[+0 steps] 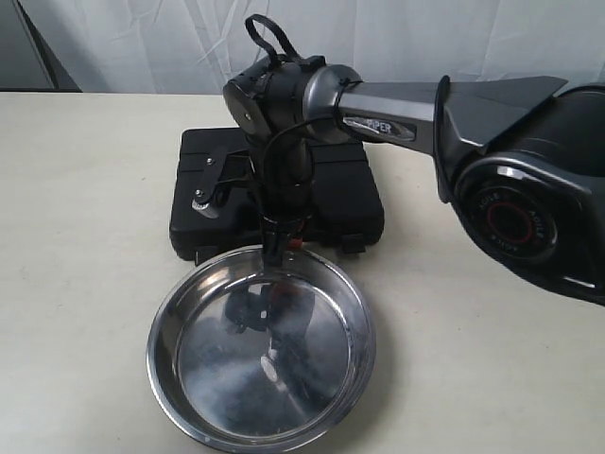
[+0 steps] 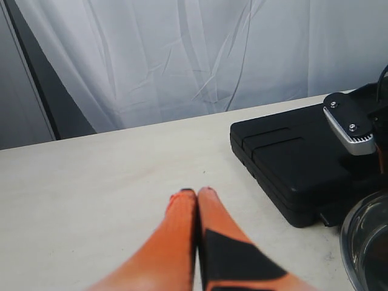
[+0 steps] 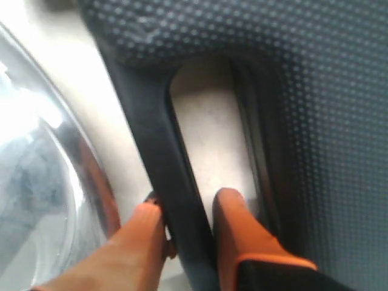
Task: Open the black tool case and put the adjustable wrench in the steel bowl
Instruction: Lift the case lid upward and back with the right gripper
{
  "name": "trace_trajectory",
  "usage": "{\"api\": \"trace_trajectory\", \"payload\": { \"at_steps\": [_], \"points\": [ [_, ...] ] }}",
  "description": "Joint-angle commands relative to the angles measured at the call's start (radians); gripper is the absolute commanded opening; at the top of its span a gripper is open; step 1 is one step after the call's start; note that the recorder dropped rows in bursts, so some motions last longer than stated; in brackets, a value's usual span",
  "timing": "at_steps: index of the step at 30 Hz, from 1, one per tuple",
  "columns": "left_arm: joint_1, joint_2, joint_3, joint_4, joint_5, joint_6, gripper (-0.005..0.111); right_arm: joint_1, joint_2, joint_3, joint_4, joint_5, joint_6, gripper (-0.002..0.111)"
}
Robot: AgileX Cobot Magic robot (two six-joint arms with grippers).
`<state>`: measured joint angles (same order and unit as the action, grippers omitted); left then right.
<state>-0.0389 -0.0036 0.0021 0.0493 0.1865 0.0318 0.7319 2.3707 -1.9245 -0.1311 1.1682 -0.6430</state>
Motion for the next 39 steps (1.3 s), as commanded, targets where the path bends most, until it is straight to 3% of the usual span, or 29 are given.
{"api": "trace_trajectory", "payload": {
  "at_steps": [1,22,39],
  "points": [
    [-0.004,0.004,-0.002,-0.003,-0.006,-0.002,0.0,-0.003,-0.007,0.005,-0.001,0.029,0.015,0.0],
    [-0.004,0.004,-0.002,-0.003,-0.006,-0.002,0.0,-0.003,-0.146,0.005,-0.005,0.022,0.065,0.0],
    [-0.004,0.004,-0.002,-0.003,-0.006,-0.002,0.0,-0.003,-0.265,0.005,-0.246,-0.197,0.325,0.0]
  ]
}}
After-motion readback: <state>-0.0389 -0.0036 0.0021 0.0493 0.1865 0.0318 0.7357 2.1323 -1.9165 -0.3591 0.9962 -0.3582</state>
